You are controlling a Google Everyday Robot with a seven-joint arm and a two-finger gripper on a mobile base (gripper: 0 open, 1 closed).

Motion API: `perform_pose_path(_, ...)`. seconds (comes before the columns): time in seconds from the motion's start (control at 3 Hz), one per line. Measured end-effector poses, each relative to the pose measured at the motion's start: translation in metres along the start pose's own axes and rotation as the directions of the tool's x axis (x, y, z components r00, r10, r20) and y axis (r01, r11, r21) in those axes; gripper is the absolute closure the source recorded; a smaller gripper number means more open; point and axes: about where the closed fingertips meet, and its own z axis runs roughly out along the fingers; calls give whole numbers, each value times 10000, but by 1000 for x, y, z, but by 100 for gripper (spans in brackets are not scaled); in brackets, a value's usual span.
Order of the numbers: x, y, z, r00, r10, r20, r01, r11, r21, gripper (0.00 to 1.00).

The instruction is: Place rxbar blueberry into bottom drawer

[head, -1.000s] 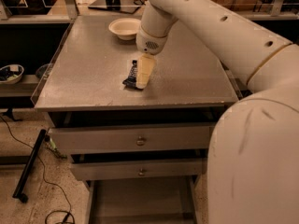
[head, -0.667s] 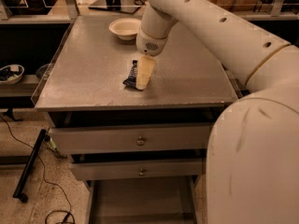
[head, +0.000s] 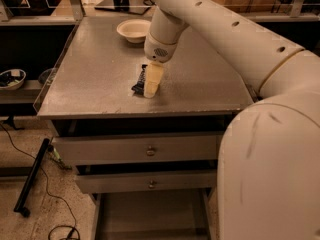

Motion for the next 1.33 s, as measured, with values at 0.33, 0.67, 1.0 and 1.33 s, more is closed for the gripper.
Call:
perform_pose_path(0.33, -8, 11, 3, 9998, -175, -76, 173, 9995, -264, 0)
perform_pose_path(0.67, -11, -3, 23, 9999, -65, 92, 69, 9991, -414, 0)
perform_pose_path(1.0, -10, -8, 30, 10000, 24, 42, -22, 9990, -454, 4)
perform_pose_path(1.33, -10, -8, 30, 10000, 24, 42, -22, 9990, -454, 27)
